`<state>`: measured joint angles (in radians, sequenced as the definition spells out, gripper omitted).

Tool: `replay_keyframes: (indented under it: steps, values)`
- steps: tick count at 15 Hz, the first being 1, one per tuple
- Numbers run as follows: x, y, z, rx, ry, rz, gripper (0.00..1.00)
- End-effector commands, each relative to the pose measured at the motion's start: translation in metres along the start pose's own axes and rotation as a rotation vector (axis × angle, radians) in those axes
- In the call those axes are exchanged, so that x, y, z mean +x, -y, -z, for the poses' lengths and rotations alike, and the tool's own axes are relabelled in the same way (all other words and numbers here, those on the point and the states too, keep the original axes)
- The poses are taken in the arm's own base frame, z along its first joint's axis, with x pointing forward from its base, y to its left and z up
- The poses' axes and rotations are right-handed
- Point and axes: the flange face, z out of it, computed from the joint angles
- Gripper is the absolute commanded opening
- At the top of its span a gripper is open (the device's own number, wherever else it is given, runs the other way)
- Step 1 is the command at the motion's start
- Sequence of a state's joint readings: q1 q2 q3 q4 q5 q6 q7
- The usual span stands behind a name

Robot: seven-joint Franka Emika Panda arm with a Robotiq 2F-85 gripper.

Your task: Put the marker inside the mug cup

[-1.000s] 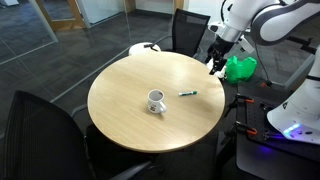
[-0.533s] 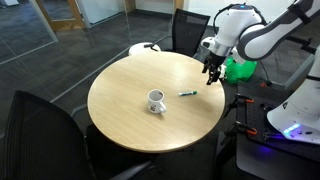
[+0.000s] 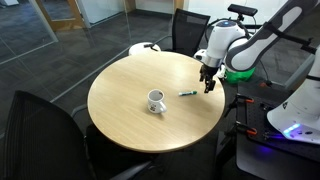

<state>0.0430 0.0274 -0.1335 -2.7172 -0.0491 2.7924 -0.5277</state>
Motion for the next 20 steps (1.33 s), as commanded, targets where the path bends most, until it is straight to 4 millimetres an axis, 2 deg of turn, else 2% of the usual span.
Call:
replay_keyframes:
  steps: [1, 6, 14, 20]
  values:
    - [0.002, 0.001, -0.003, 0.002, 0.007, 0.003, 1.00]
    - [0.006, -0.004, -0.008, 0.007, -0.001, 0.002, 1.00]
    - [0.038, -0.045, -0.046, -0.071, 0.033, 0.134, 1.00]
    - [0.068, -0.056, -0.077, -0.062, 0.059, 0.194, 1.00]
